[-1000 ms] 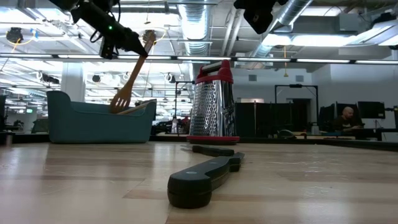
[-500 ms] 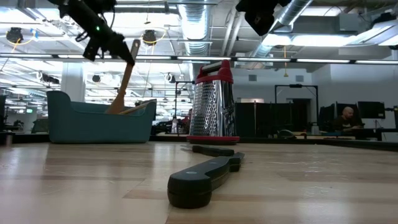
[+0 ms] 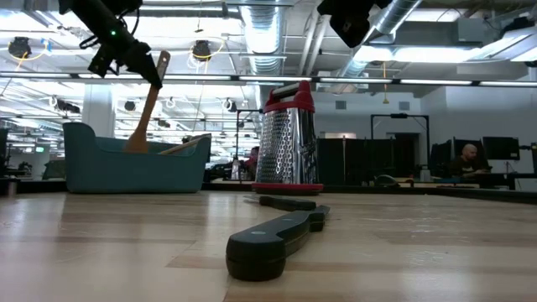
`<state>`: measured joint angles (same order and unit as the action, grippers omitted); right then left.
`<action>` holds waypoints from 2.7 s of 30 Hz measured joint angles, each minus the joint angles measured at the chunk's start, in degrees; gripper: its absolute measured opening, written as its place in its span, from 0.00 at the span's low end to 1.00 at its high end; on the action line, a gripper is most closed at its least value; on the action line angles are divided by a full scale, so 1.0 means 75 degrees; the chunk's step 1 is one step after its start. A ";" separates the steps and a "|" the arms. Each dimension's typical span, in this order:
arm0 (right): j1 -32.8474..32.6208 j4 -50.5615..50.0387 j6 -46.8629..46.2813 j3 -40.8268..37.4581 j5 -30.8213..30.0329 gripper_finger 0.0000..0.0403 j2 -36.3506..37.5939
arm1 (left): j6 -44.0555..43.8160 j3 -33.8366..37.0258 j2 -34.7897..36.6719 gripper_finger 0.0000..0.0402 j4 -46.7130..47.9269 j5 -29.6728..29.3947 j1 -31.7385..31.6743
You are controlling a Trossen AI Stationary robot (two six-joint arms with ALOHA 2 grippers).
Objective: Pick & Place Kitchen Items
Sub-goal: Put the brown wooden serving spoon into the blue bin
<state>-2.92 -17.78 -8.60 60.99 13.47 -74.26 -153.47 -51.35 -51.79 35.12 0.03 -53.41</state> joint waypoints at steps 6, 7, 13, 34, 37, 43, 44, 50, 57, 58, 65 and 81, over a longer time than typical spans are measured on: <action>0.0000 0.0003 0.0000 0.0000 -0.0002 0.32 0.0000 | 0.0000 0.0000 -0.0003 0.06 0.0000 0.0052 0.0000; 0.0000 0.0003 0.0000 0.0000 -0.0001 0.32 0.0000 | 0.0000 0.0000 -0.0003 0.06 -0.0001 0.0052 0.0000; 0.0000 0.0000 0.0000 0.0000 -0.0001 0.32 0.0000 | 0.0006 0.0000 -0.0006 0.06 0.0008 0.0052 0.0000; 0.0000 0.0004 0.0023 0.0000 -0.0002 0.32 0.0000 | -0.0036 0.0000 -0.0201 0.07 -0.0002 0.1256 -0.0099; 0.0000 0.0003 0.0020 0.0000 0.0000 0.32 0.0000 | -0.0292 0.0000 -0.0207 0.10 -0.0002 0.1464 -0.0099; -0.0009 0.0000 0.0020 0.0000 0.0000 0.32 0.0000 | -0.0356 0.0000 -0.0207 0.25 -0.0007 0.1463 -0.0129; -0.0006 0.0000 0.0022 0.0000 -0.0003 0.32 0.0000 | -0.0356 0.0000 -0.0206 0.28 -0.0007 0.1469 -0.0170; -0.0006 0.0000 0.0020 0.0000 0.0000 0.32 0.0000 | -0.0284 0.0000 -0.0200 0.49 -0.0022 0.1463 -0.0412; -0.0006 -0.0009 0.0020 0.0000 0.0000 0.32 0.0000 | -0.0227 0.0000 -0.0187 0.69 -0.0039 0.1787 -0.0600; -0.0006 -0.0009 0.0020 0.0000 0.0000 0.32 0.0000 | -0.0228 0.0000 -0.0187 0.71 -0.0039 0.1824 -0.0606; -0.0006 -0.0023 0.0017 0.0000 -0.0002 0.32 0.0000 | -0.0383 0.0000 -0.0187 0.80 -0.0057 0.1699 -0.0606; -0.0007 0.0050 0.0000 0.0000 -0.0003 0.32 0.0001 | -0.0402 0.0000 -0.0580 0.82 -0.1416 0.1045 -0.0699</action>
<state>-2.97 -17.41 -8.60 60.99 13.45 -74.25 -156.48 -51.35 -56.14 24.50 7.87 -58.65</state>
